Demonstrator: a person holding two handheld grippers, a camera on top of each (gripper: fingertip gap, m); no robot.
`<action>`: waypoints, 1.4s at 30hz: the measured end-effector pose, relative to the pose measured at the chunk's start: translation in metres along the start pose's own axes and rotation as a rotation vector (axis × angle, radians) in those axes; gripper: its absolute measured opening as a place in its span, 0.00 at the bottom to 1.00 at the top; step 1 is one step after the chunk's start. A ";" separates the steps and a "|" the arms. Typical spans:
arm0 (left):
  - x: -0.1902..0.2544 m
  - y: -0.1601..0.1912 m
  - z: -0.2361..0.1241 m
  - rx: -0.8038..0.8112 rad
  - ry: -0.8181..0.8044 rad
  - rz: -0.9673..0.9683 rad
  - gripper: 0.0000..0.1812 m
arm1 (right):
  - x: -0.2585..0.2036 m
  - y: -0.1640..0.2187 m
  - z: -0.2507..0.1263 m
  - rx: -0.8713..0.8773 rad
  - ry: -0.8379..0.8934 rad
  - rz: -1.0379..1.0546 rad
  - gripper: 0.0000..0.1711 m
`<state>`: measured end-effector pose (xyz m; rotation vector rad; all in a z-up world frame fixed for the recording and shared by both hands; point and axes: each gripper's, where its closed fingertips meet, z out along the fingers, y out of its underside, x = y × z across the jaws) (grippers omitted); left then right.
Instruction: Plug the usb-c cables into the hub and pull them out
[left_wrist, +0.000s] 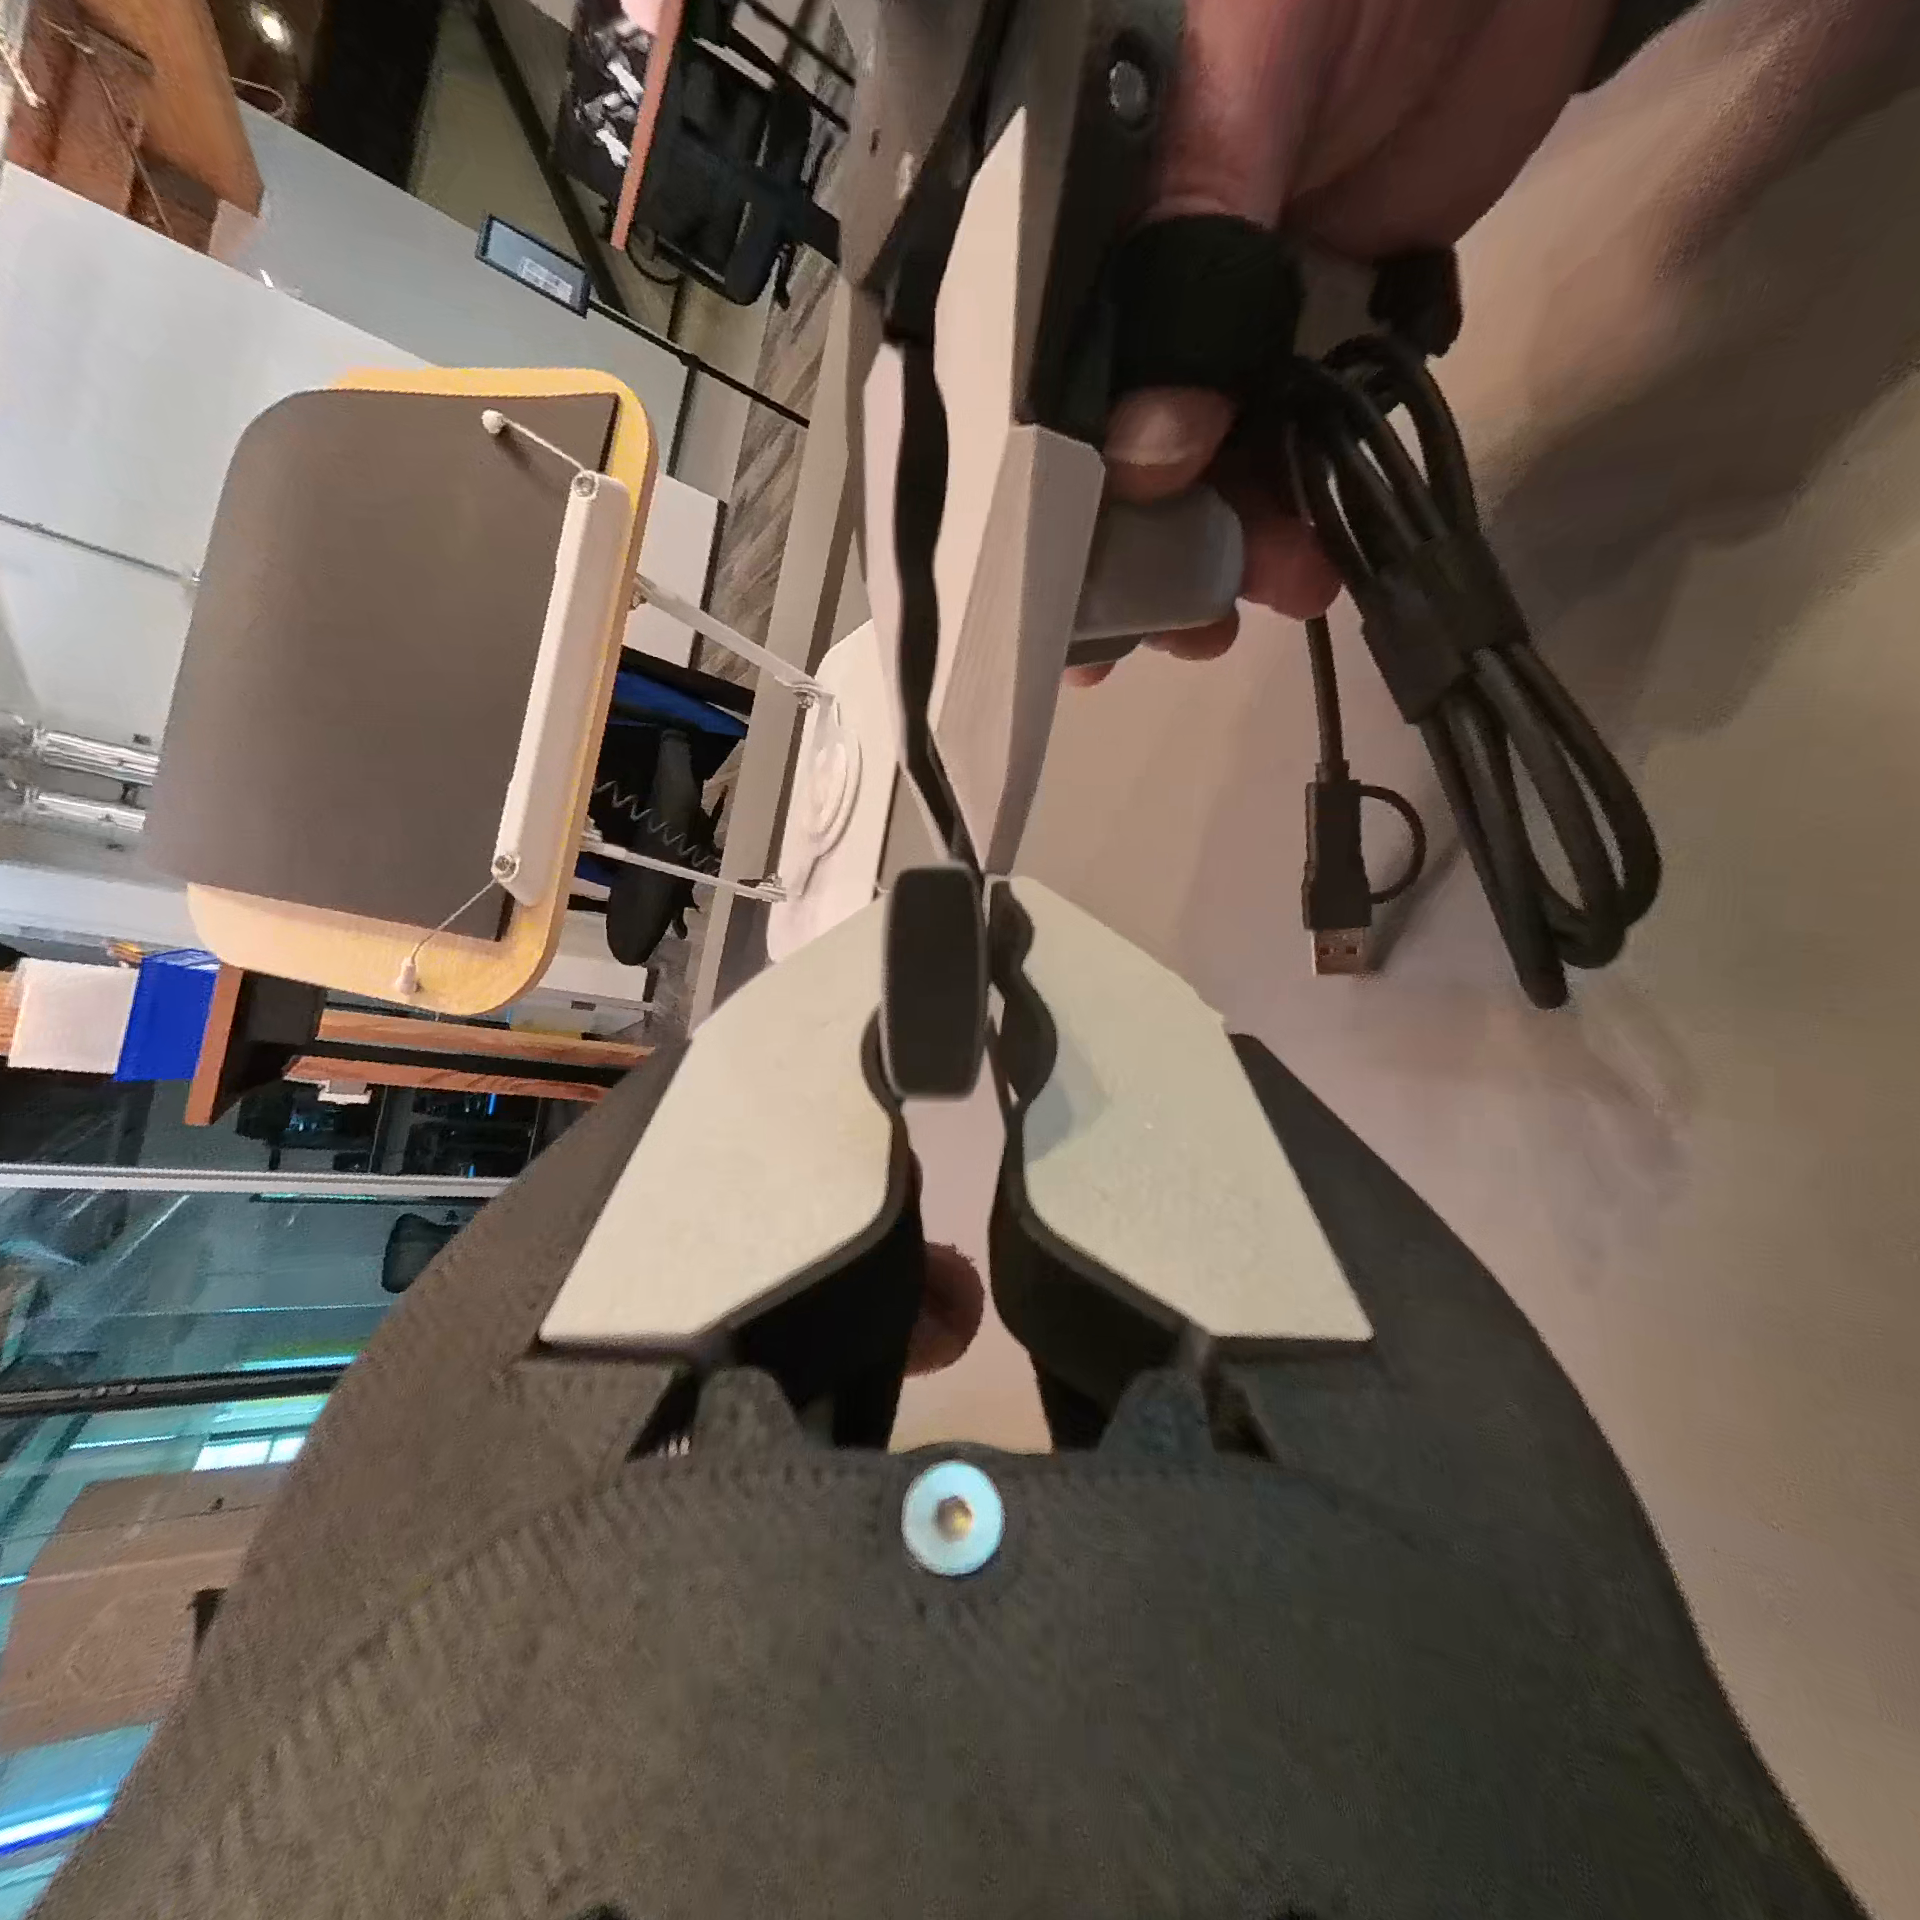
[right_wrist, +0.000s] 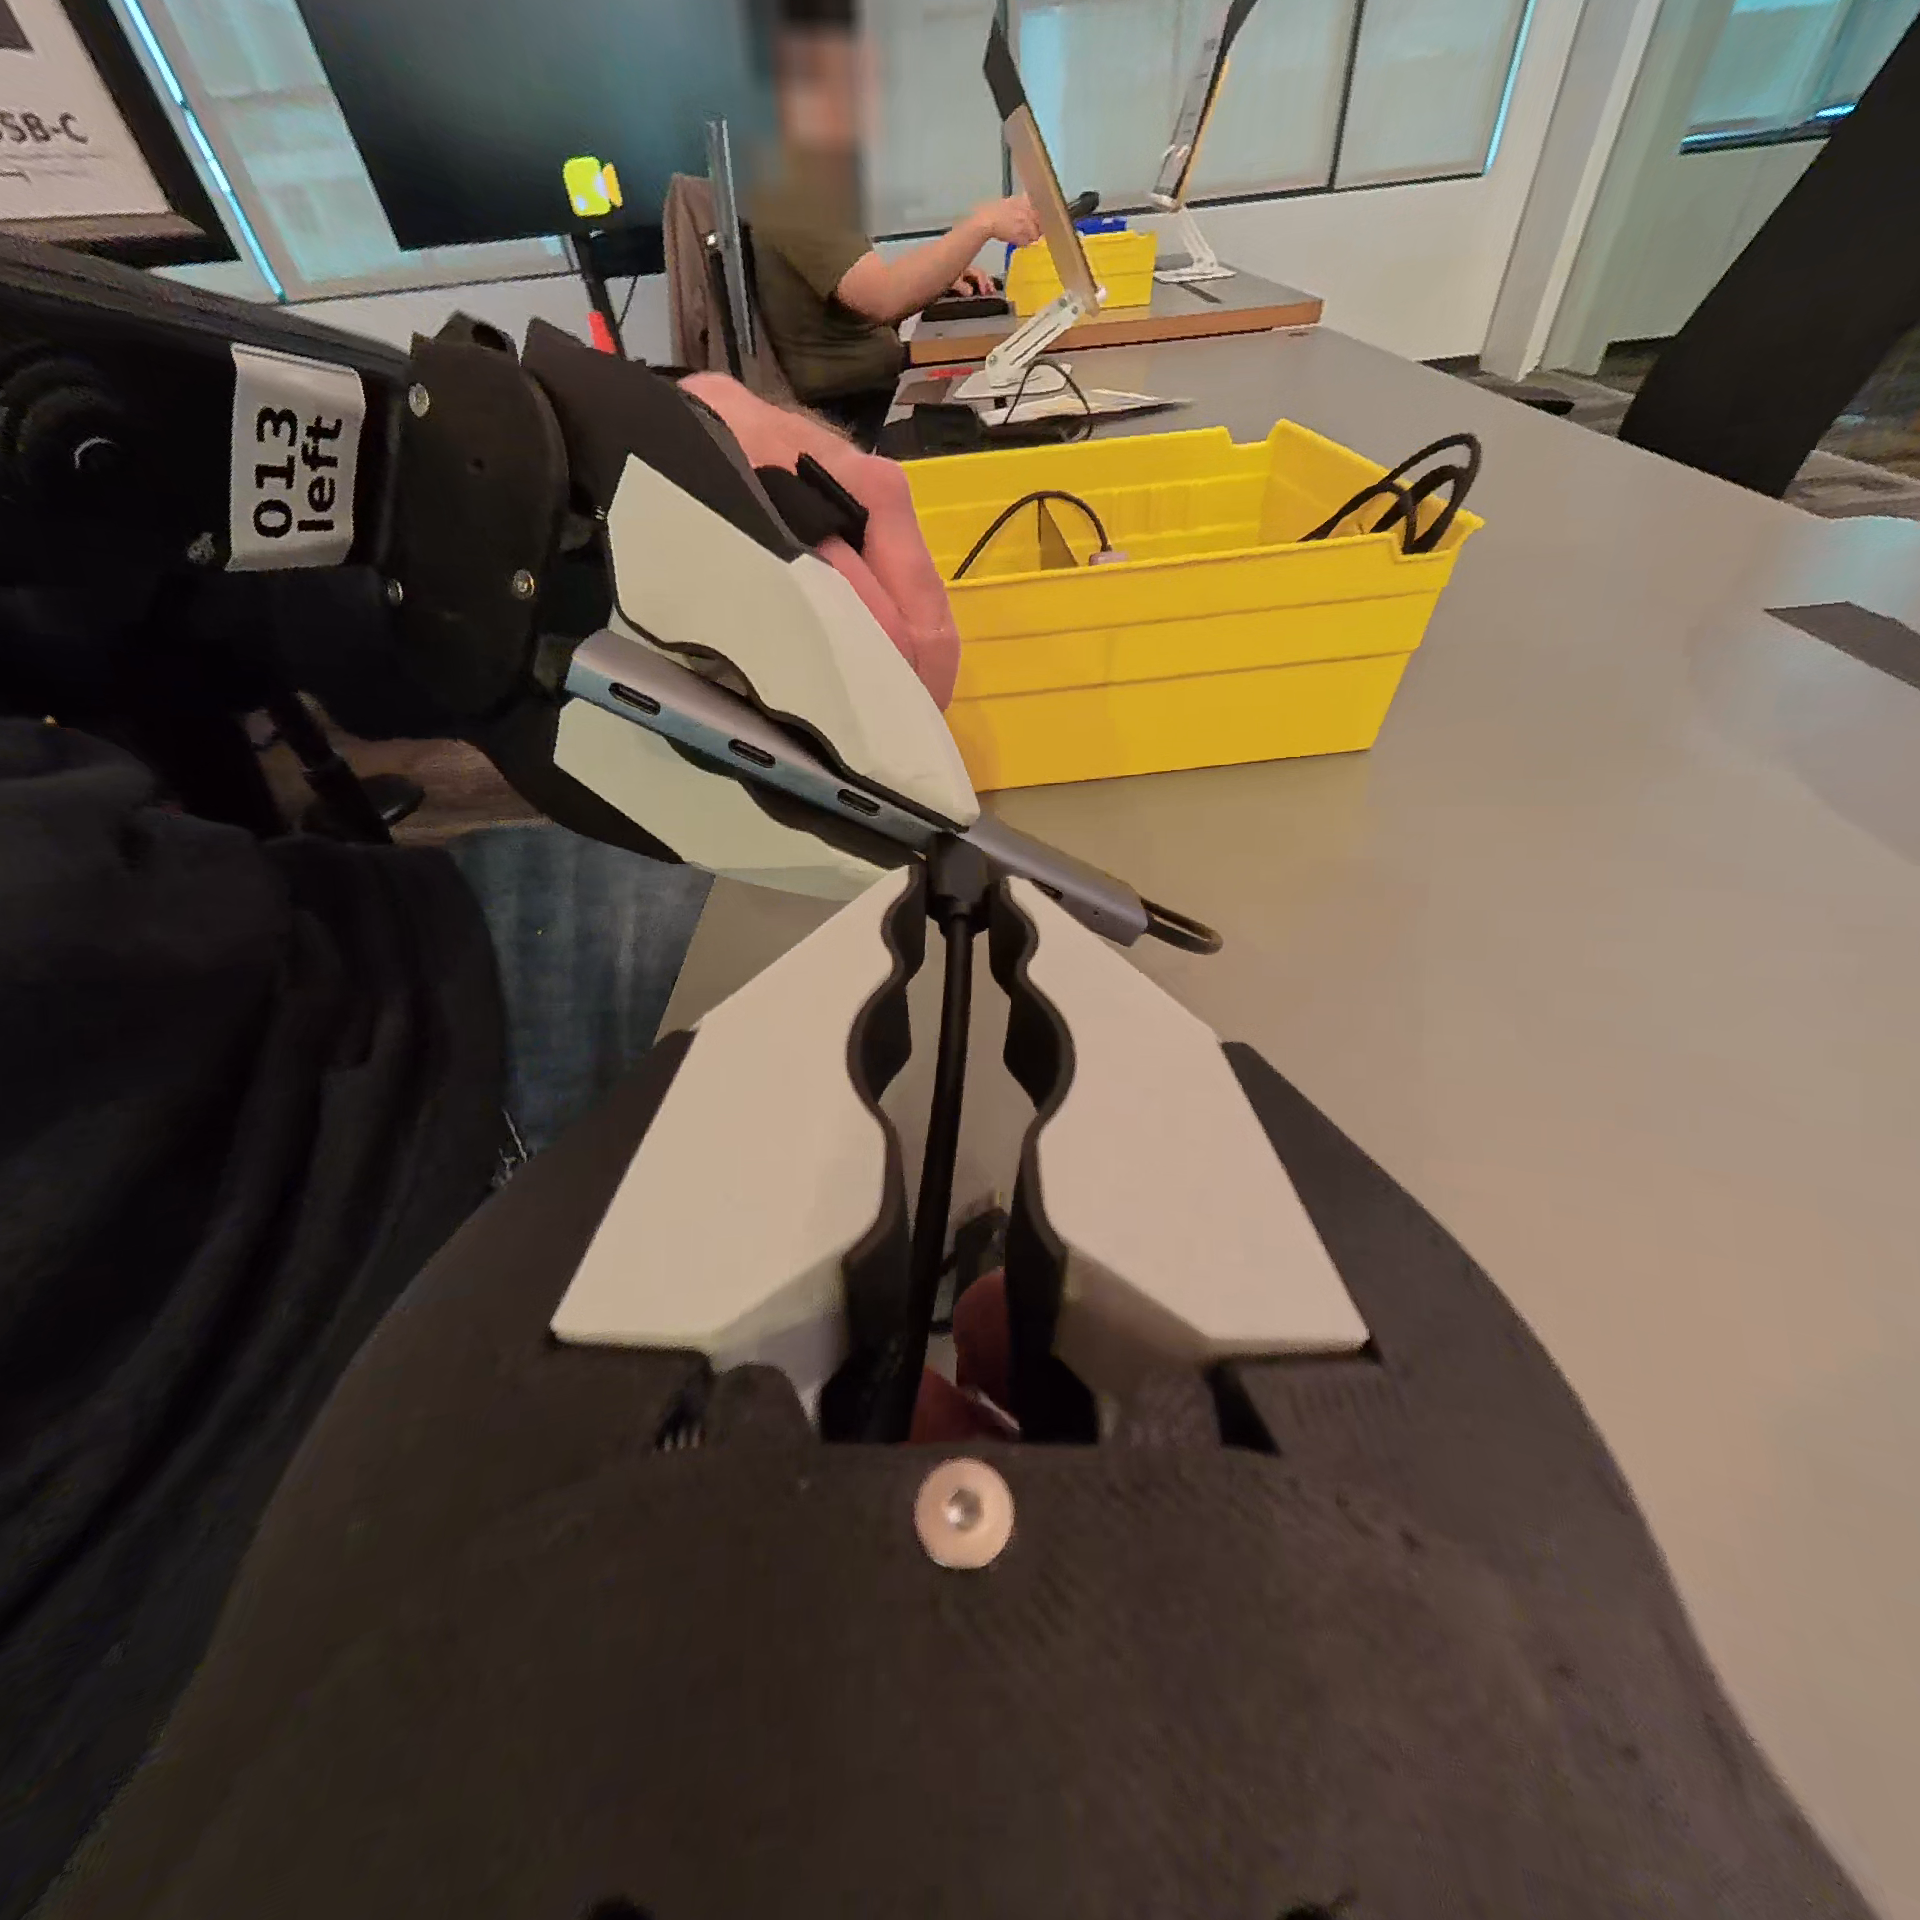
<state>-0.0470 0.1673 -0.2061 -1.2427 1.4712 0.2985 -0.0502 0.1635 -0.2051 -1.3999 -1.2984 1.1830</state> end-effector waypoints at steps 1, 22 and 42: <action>-0.002 -0.001 -0.001 0.012 -0.011 -0.009 0.06 | 0.000 -0.002 0.000 0.008 0.009 0.004 0.05; -0.007 -0.007 -0.003 0.084 -0.076 0.013 0.06 | -0.005 -0.012 -0.005 0.140 -0.081 0.165 0.06; -0.058 0.027 -0.009 -0.051 -0.223 -0.154 0.06 | 0.048 -0.020 -0.056 0.120 0.247 0.152 0.06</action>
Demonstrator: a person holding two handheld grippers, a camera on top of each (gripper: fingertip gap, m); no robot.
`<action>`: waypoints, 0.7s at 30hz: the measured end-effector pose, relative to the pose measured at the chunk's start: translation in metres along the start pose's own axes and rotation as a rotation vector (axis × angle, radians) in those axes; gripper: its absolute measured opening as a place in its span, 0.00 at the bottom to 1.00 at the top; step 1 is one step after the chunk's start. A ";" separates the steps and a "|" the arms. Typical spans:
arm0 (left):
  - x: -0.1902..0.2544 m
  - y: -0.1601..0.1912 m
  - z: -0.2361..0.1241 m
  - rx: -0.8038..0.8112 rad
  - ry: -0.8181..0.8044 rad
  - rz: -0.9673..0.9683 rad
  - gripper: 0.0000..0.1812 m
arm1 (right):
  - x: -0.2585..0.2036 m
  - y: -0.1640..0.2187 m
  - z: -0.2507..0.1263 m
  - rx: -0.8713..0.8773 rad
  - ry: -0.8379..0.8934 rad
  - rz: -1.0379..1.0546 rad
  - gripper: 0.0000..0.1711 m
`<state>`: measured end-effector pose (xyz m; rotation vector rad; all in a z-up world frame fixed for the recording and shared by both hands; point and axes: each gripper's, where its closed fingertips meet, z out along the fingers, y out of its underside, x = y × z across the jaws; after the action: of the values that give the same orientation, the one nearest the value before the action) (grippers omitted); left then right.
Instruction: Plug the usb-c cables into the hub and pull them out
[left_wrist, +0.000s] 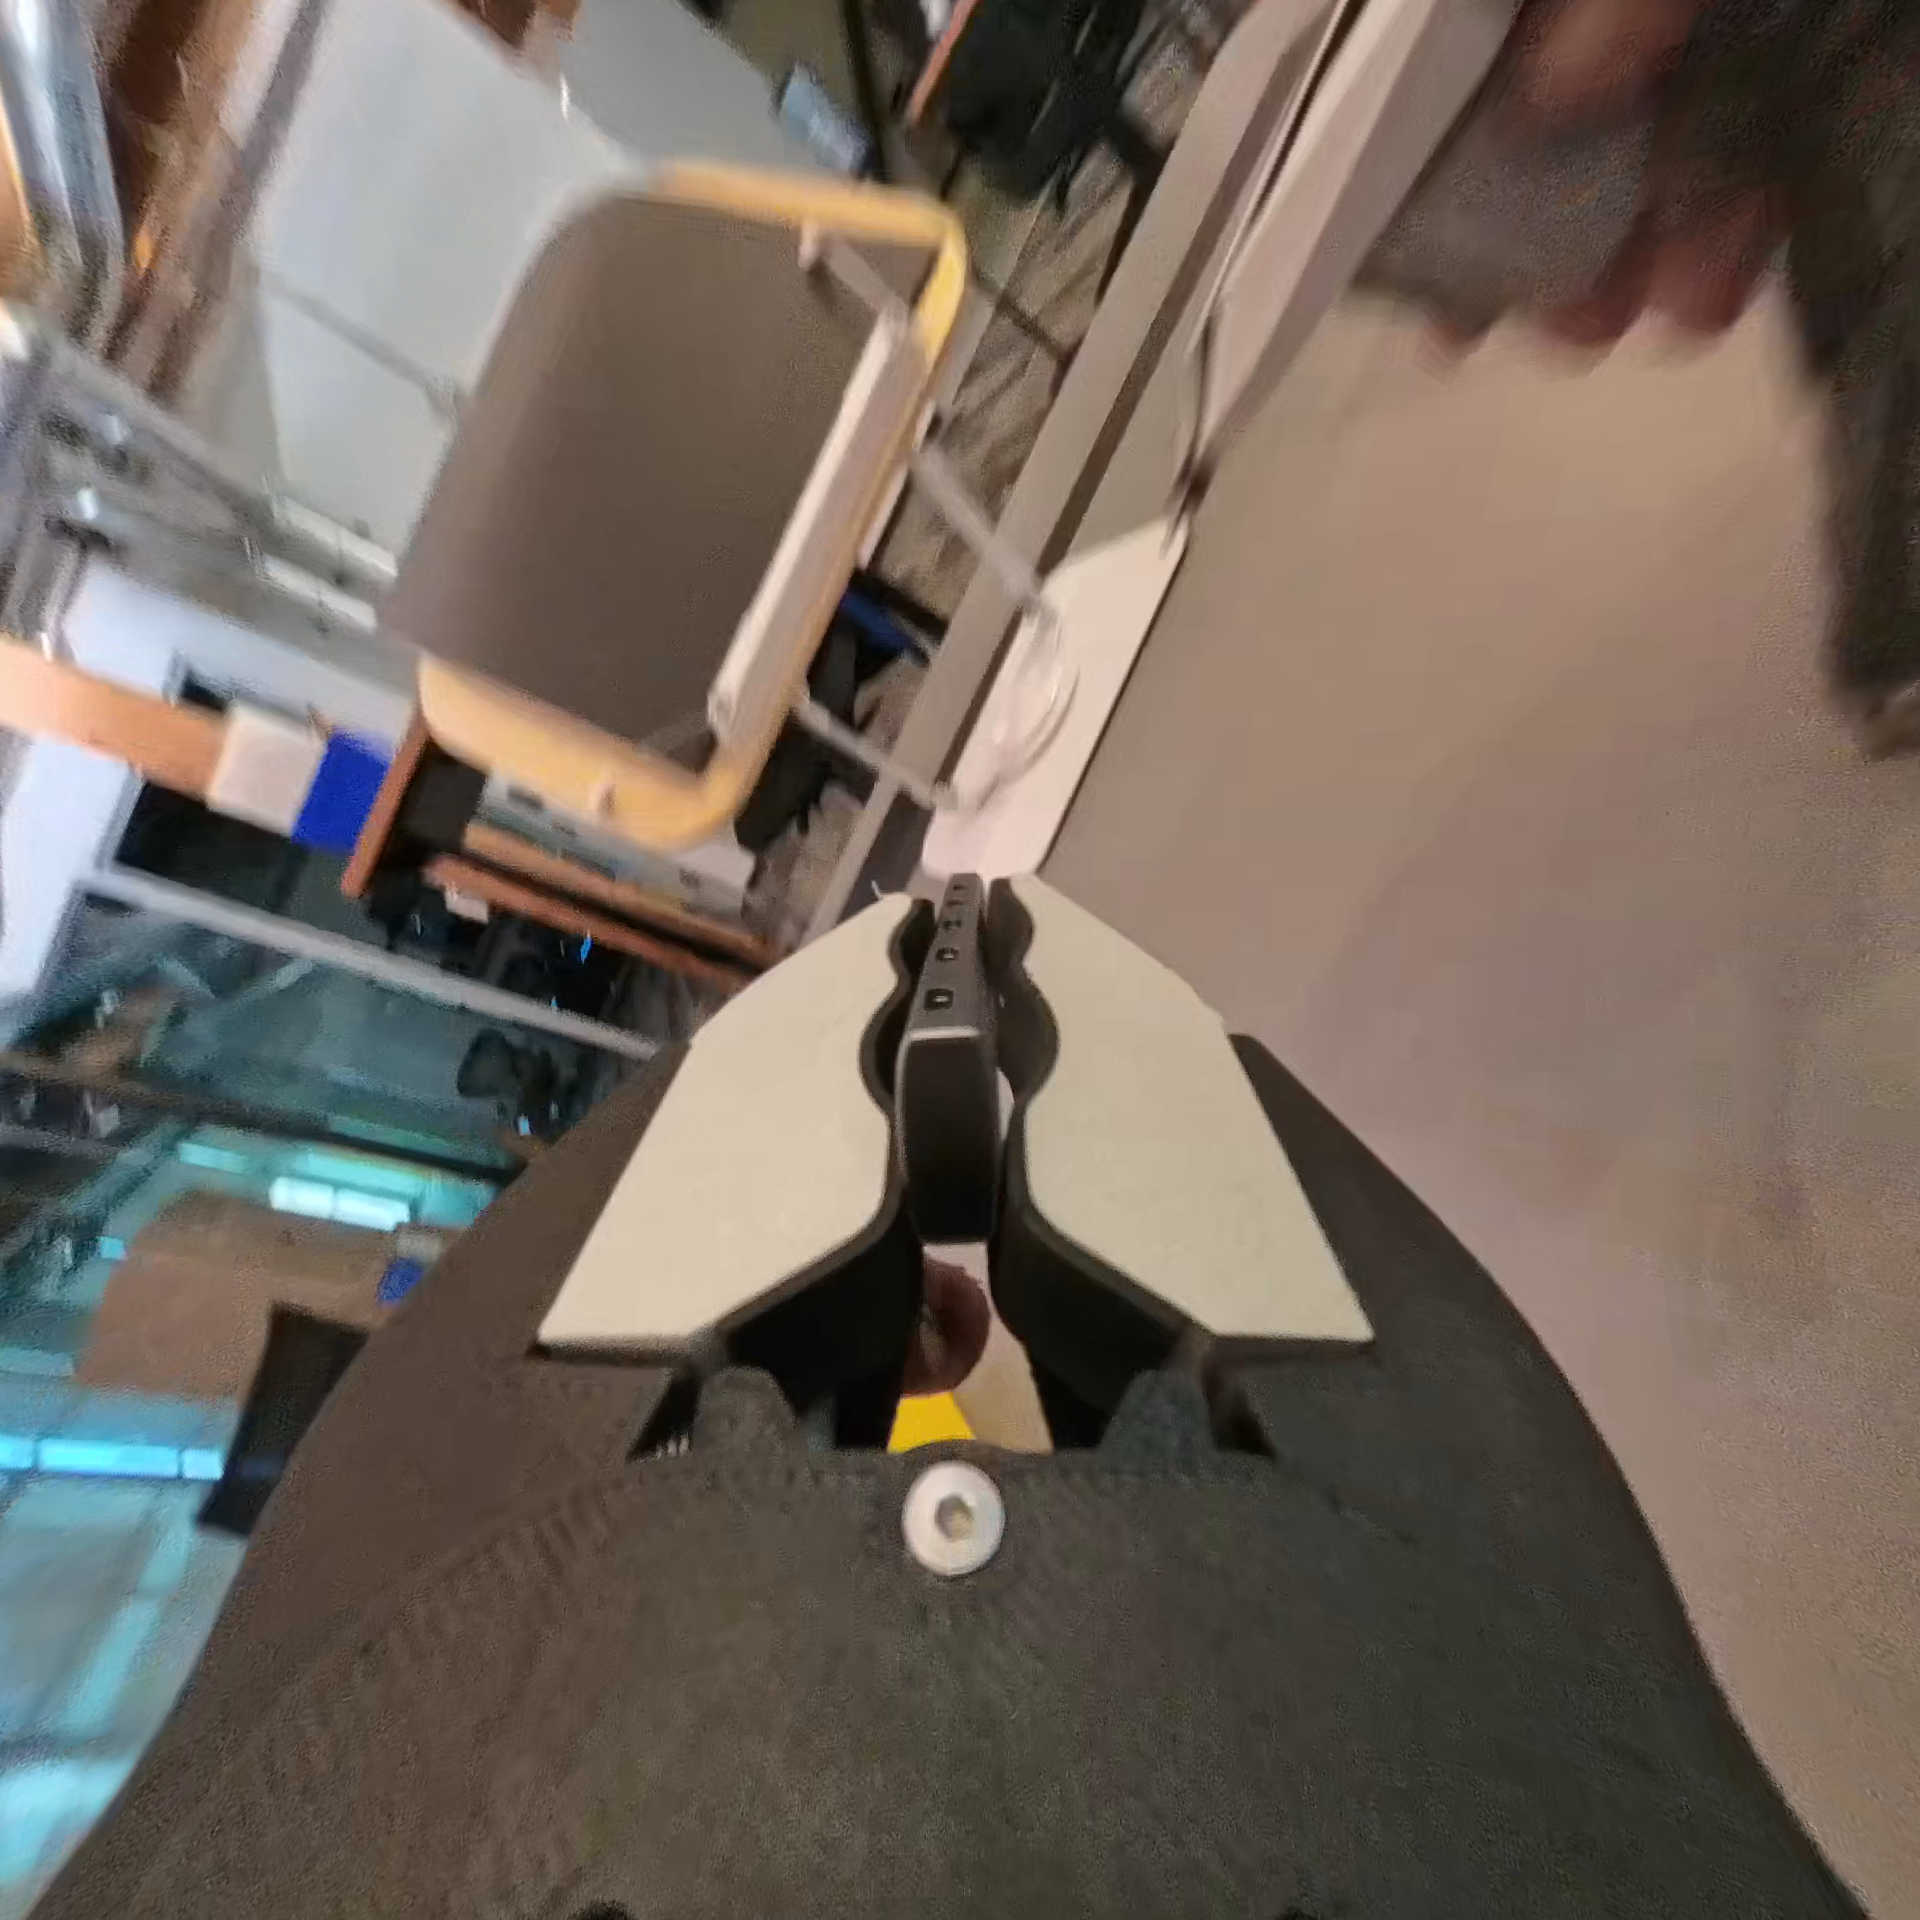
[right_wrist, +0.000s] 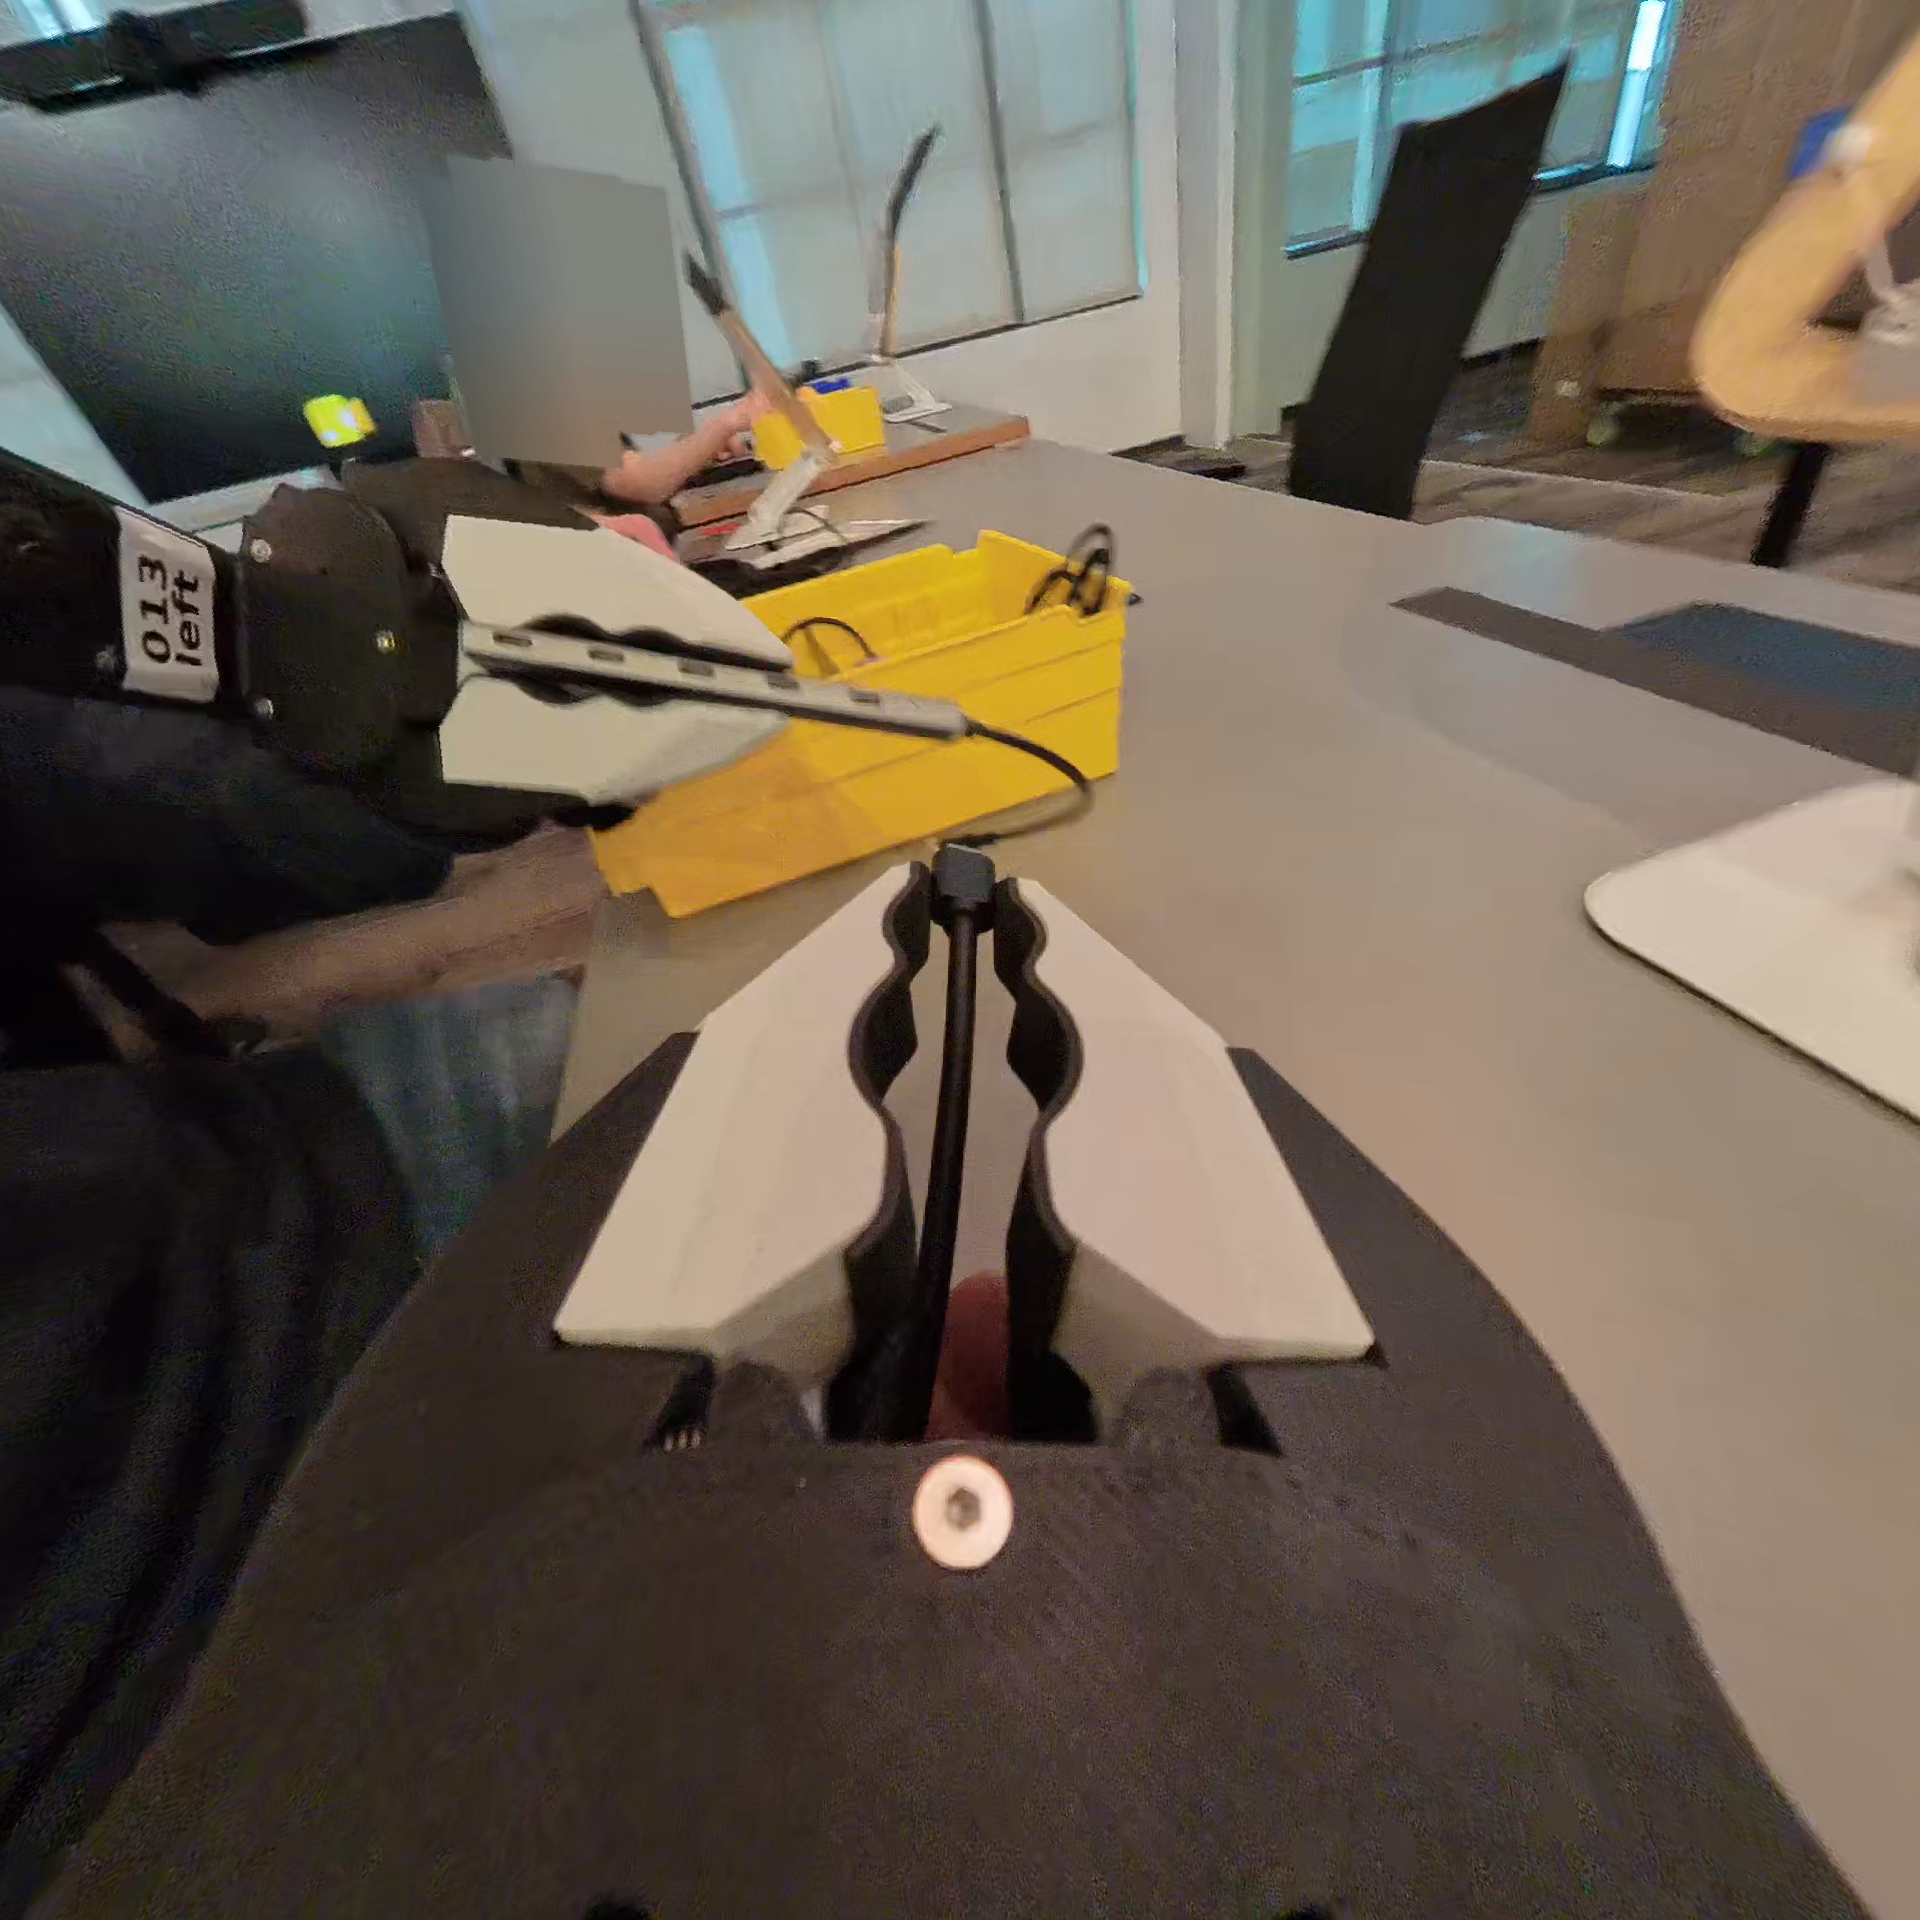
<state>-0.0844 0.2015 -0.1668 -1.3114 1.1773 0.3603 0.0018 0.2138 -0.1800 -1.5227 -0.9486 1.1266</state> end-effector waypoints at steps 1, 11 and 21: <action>0.007 -0.017 0.003 0.020 0.023 0.030 0.06 | -0.009 -0.003 0.007 -0.003 -0.023 -0.028 0.06; 0.028 -0.003 0.006 -0.077 0.099 0.076 0.06 | -0.022 0.022 0.015 -0.201 0.009 -0.250 0.06; 0.043 0.012 0.006 -0.122 0.158 0.141 0.06 | -0.010 0.091 -0.030 -0.617 0.123 -0.348 0.35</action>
<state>-0.0726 0.1933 -0.2096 -1.3853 1.4033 0.4428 0.0314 0.1771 -0.2643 -1.7840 -1.4937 0.4999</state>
